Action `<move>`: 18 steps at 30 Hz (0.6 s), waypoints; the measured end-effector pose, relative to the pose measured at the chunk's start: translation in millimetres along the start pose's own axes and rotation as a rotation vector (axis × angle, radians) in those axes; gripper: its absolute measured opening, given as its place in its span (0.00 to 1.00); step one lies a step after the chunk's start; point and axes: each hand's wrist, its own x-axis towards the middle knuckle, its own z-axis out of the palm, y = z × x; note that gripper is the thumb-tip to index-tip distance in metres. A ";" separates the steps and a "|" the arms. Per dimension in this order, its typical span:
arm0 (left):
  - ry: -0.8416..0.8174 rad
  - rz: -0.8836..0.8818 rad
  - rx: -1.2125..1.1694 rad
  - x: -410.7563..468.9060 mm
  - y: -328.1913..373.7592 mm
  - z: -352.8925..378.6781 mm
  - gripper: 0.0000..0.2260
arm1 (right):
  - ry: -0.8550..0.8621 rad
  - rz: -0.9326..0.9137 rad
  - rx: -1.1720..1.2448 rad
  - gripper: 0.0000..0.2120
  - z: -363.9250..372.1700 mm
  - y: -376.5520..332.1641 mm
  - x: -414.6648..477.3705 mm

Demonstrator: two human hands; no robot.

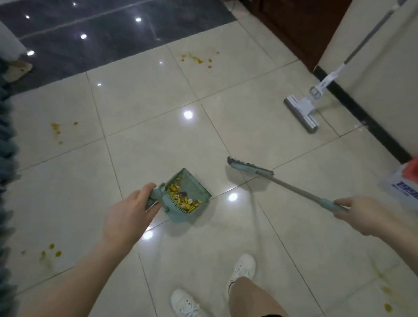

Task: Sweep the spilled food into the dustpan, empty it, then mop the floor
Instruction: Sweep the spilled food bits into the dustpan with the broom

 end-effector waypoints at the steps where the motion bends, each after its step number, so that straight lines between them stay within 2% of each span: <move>1: -0.007 0.025 0.014 16.1 15.1 -1.5 0.17 | 0.003 0.015 0.032 0.17 -4.4 15.3 3.8; 8: 0.031 0.303 0.095 120.1 143.0 -17.8 0.13 | 0.038 0.159 0.280 0.17 -49.4 119.0 -9.4; 18: 0.142 0.768 0.058 228.3 341.1 -37.9 0.12 | 0.229 0.405 0.510 0.18 -80.5 222.1 -74.0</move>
